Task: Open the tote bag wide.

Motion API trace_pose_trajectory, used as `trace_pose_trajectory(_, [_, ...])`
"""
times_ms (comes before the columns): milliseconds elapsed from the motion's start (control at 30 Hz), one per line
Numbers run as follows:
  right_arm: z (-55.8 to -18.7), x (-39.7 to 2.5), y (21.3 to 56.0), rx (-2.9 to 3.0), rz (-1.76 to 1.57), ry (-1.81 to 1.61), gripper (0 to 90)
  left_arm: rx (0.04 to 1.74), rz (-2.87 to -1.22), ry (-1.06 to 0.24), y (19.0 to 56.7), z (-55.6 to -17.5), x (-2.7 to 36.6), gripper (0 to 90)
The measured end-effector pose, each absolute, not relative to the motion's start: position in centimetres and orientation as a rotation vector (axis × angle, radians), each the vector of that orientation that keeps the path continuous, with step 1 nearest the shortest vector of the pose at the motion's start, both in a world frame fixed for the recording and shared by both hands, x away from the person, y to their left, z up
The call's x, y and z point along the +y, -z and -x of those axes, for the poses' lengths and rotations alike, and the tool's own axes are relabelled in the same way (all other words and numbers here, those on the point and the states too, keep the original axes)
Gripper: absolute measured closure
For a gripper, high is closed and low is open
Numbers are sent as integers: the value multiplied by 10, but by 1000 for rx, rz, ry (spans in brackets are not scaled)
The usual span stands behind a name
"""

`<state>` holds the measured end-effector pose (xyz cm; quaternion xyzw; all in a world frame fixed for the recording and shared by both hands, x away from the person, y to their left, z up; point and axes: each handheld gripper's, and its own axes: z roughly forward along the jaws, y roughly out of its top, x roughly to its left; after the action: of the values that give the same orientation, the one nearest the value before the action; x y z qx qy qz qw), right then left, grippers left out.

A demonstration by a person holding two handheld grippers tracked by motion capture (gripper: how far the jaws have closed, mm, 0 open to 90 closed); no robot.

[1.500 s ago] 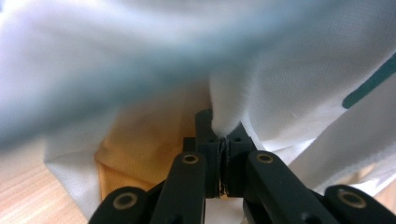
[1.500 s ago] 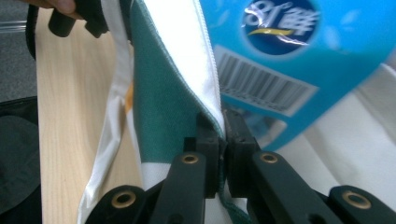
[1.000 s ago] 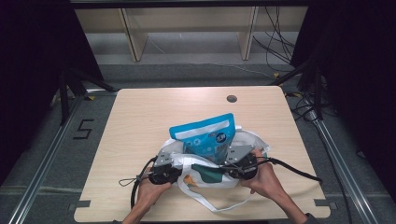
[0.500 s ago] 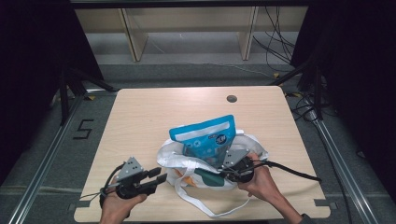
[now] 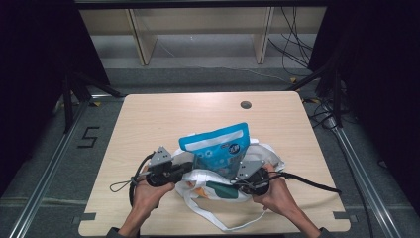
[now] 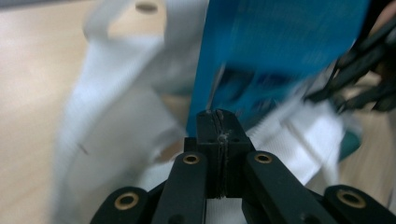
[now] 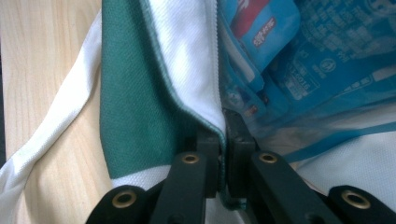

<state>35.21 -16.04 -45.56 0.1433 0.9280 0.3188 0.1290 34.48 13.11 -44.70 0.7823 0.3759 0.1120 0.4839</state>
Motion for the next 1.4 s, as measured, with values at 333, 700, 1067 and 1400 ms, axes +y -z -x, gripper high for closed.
trace_pose_trajectory(333, [-352,-153,464,2718,-385,-854,868,941,-2094,-283,511,-348,116,896])
trace_pose_trajectory(700, [-353,-196,402,2593,-524,-1165,674,940,-1944,-274,470,-339,134,680])
trace_pose_trajectory(1067, [-384,-248,366,2330,-678,-1121,560,882,-1841,-475,414,-345,149,572])
trace_pose_trajectory(1400, [-418,-244,389,2399,-668,-1057,833,938,-1873,-564,425,-375,157,653])
